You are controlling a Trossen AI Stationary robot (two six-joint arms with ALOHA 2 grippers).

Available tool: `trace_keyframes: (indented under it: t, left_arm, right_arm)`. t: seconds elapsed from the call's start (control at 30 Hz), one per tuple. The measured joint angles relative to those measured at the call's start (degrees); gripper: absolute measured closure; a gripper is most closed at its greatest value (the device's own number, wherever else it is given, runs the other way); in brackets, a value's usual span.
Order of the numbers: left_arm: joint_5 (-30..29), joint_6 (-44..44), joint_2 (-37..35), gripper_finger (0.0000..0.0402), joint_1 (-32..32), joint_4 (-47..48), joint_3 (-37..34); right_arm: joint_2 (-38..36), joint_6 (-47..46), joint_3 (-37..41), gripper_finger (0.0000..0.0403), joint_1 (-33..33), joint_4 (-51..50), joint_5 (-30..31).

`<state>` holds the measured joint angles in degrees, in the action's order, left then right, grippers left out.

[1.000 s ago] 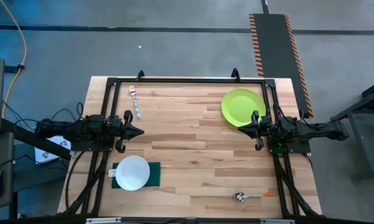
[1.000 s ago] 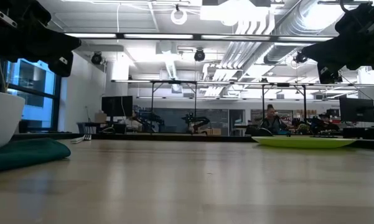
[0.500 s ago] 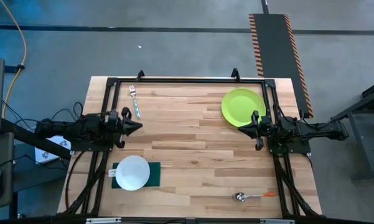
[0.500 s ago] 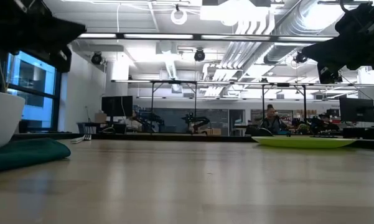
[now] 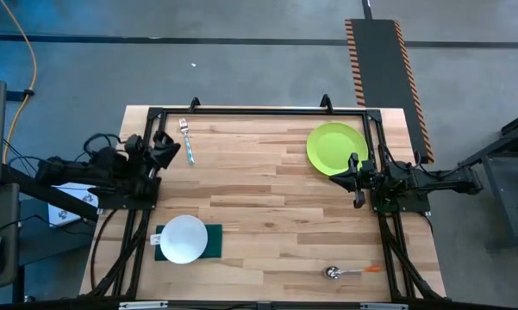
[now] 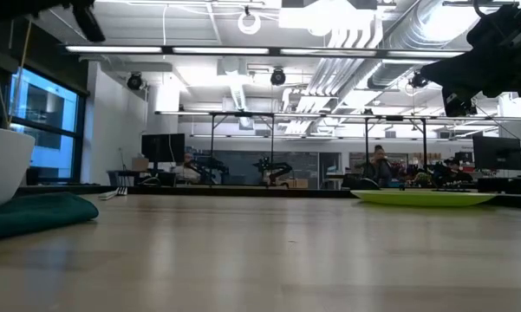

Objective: Set table place
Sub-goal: Move the green plate to the center of the table

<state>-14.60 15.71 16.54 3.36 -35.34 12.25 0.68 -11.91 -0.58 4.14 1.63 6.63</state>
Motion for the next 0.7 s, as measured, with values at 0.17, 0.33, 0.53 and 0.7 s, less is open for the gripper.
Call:
trace_keyframes:
  t: [0.17,0.33,0.53,0.7]
  left_arm:
    - [1.8,-1.8,7.3,0.0401,0.0,10.3,12.2]
    - [3.5,-0.6,11.1,0.0402,0.0,29.6,24.4]
    - [4.9,-0.4,11.6,0.0402,0.0,35.0,28.3]
    - [6.5,0.0,12.4,0.0402,0.0,36.9,28.3]
  right_arm:
    - [0.0,0.0,0.0,0.0402,0.0,0.0,0.0]
    - [0.0,0.0,0.0,0.0402,0.0,0.0,0.0]
    - [0.0,0.0,0.0,0.0402,0.0,0.0,0.2]
    - [0.0,0.0,0.0,0.0402,0.0,0.0,0.2]
